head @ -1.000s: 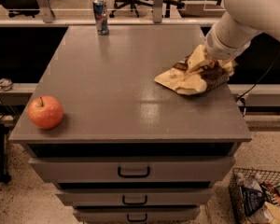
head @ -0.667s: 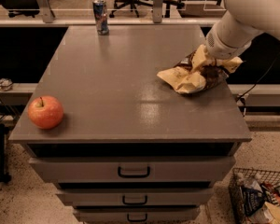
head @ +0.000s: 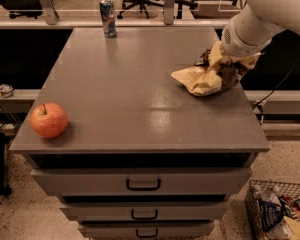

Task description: Move brown chip bag near redbull can

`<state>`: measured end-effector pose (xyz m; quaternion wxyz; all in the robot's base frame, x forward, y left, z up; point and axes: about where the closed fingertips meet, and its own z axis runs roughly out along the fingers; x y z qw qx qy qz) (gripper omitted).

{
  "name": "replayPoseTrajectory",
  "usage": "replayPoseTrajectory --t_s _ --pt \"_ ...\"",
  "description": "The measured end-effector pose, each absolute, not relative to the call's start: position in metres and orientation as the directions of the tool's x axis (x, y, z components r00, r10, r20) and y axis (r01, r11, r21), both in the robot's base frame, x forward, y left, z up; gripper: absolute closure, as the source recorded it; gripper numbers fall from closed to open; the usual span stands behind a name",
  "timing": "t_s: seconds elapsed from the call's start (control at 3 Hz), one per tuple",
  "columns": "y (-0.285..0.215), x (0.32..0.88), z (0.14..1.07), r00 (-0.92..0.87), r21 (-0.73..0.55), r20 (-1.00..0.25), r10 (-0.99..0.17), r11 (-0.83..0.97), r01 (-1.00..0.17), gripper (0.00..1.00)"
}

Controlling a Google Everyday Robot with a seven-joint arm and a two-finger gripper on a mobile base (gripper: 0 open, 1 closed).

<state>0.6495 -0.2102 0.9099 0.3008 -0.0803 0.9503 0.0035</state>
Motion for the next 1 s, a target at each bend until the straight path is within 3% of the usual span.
replayPoseTrajectory --t_s 0.33,1.0 --pt "-0.208 0.663 0.966 -0.704 -0.101 -0.682 -0.197 0.979 -0.177 1.0" --pt "-0.182 0.687 0.97 -0.661 -0.072 -0.718 -0.22 0.967 -0.244 1.0"
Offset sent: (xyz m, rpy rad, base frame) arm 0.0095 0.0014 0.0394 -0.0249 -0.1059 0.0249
